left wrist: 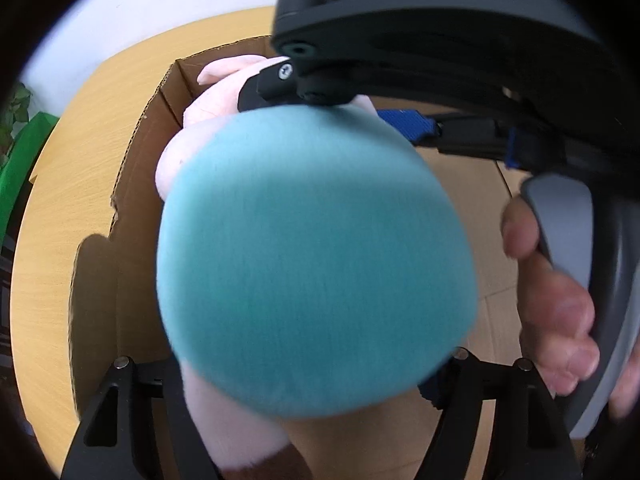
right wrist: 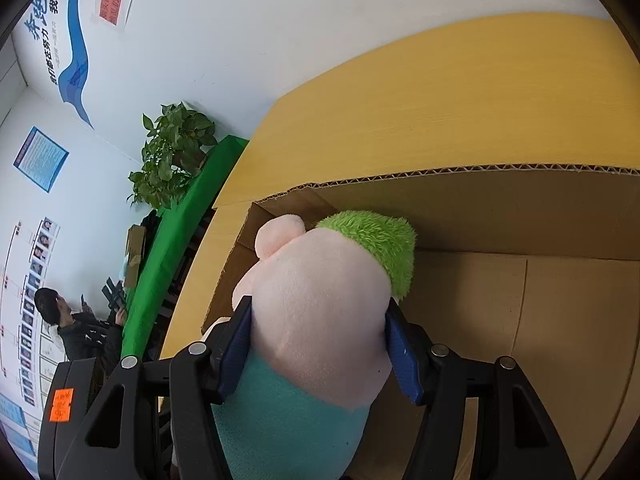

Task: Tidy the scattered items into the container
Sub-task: 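Open both grippers to drop the plush pig into the box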

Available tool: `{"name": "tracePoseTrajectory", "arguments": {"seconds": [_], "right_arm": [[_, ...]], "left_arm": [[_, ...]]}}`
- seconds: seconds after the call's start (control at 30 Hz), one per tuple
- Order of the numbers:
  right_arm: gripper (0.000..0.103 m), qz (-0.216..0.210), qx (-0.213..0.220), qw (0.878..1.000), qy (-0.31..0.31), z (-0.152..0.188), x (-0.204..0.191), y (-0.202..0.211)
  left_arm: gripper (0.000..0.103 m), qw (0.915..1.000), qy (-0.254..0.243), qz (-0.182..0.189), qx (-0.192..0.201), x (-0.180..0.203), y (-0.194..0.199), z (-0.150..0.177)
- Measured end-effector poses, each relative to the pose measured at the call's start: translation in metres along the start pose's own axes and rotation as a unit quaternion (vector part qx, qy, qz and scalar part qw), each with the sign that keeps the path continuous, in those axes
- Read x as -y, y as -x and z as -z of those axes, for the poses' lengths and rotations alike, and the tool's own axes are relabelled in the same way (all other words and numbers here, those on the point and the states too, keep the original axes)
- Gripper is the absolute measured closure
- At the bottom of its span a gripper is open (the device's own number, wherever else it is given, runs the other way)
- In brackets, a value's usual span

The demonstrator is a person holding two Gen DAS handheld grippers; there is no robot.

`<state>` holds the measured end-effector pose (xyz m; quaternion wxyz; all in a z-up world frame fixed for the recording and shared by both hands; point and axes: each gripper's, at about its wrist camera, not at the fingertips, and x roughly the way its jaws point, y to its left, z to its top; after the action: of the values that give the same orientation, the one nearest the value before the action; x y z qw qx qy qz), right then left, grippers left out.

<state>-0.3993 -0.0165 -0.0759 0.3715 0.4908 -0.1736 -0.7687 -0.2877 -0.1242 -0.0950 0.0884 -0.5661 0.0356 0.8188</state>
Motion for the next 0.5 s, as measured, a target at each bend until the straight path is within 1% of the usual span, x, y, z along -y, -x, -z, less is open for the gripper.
{"name": "tracePoseTrajectory", "arguments": {"seconds": [0.1,0.2,0.23,0.33,0.4,0.5], "right_arm": [[0.036,-0.002,0.003,1.000,0.001,0.003,0.005,0.002],[0.034,-0.001,0.004,1.000,0.001,0.004,0.006,0.003],[0.031,0.000,0.003,1.000,-0.001,0.005,0.007,0.004],[0.015,0.004,-0.003,1.000,-0.012,0.006,0.008,0.004],[0.014,0.011,-0.003,1.000,-0.008,0.007,0.005,0.008],[0.013,0.023,0.004,1.000,-0.008,0.006,-0.001,0.030]], "left_arm": [[0.030,1.0000,-0.001,-0.001,0.004,-0.003,0.011,0.013],[0.031,0.9998,0.006,0.002,0.017,-0.011,0.032,0.033],[0.031,0.9997,0.009,0.002,0.023,-0.014,0.041,0.041],[0.031,0.9989,0.020,0.003,0.042,-0.023,0.068,0.070],[0.031,0.9983,0.023,0.000,0.054,-0.027,0.083,0.088],[0.031,0.9965,0.032,-0.003,0.078,-0.034,0.108,0.115]]}}
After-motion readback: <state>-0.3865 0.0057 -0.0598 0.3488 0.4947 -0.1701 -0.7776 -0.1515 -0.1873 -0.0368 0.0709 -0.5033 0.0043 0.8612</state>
